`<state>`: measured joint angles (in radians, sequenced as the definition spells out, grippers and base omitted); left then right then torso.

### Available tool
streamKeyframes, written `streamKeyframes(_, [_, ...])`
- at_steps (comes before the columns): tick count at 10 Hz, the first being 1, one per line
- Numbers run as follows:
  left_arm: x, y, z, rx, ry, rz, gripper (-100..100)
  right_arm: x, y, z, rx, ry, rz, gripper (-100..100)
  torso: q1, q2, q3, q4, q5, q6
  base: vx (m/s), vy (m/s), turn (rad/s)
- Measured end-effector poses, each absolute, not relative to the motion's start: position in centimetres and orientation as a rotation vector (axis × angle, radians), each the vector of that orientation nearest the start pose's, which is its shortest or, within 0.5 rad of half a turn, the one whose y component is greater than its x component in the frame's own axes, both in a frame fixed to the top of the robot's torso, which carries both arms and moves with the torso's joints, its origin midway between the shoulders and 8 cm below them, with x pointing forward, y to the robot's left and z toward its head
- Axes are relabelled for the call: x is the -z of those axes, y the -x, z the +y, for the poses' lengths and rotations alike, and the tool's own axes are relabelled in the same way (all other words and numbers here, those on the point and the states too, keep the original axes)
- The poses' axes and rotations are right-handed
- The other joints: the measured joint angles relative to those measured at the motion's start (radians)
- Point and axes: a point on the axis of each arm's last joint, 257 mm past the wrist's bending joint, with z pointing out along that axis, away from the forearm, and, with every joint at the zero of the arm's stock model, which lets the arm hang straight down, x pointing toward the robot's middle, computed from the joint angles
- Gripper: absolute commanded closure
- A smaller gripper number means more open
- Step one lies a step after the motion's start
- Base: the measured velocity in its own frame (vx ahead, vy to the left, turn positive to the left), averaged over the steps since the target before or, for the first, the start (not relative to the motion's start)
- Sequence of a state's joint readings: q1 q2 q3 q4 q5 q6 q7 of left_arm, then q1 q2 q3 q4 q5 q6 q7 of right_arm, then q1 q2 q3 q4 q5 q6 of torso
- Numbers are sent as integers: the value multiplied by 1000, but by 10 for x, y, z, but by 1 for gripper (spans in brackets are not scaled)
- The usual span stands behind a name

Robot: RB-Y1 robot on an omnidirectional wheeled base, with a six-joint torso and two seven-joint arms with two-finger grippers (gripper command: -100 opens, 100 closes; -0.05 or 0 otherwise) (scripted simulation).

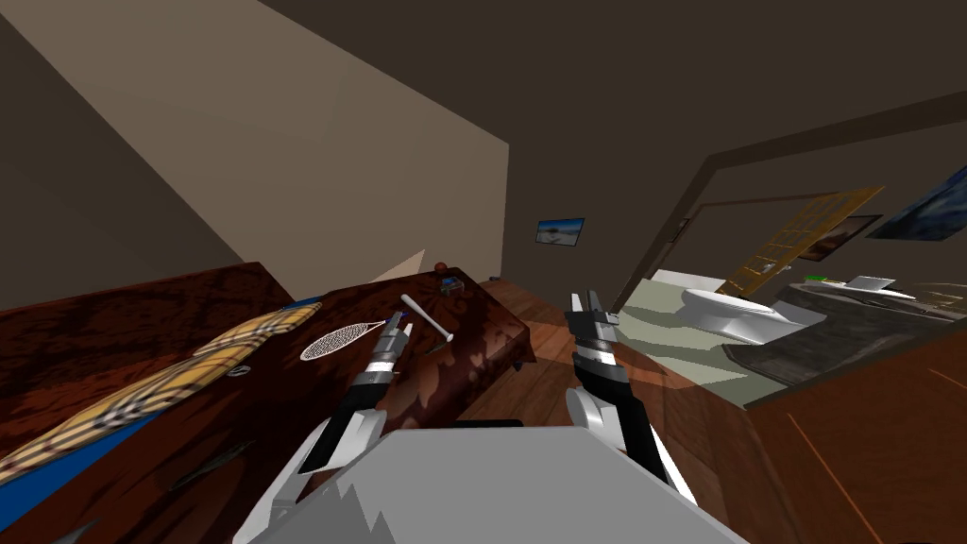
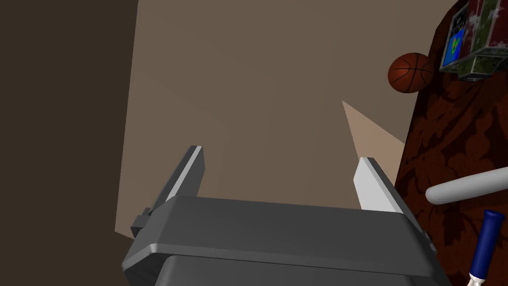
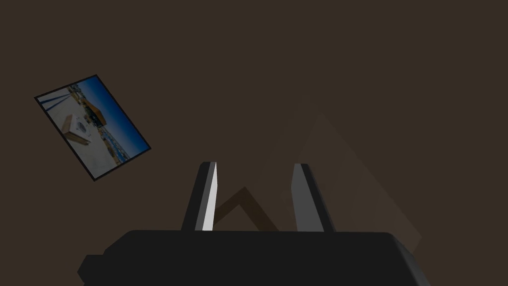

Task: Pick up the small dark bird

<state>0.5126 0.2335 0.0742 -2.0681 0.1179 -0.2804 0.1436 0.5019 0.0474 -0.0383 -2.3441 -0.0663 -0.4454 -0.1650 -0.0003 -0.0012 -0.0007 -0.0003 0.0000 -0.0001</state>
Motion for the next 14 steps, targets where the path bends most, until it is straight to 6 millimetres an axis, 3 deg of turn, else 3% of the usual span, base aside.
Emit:
streamKeyframes(1, [138, -392, 347, 1224, 1045, 976, -100, -42, -335, -303, -1460, -774, 471, 0, 0, 0, 0, 0, 0, 0, 19, -14, 26])
streamKeyframes(6, [185, -397, 385, 1140, 1191, 1033, -100, -42, -335, -303, -1460, -774, 471, 0, 0, 0, 0, 0, 0, 0, 22, -16, 28])
streamKeyframes(14, [279, -386, 452, 970, 1465, 1108, -100, -42, -335, -303, -1460, -774, 471, 0, -2, -2, -1, 0, 0, 0, 43, -34, 8])
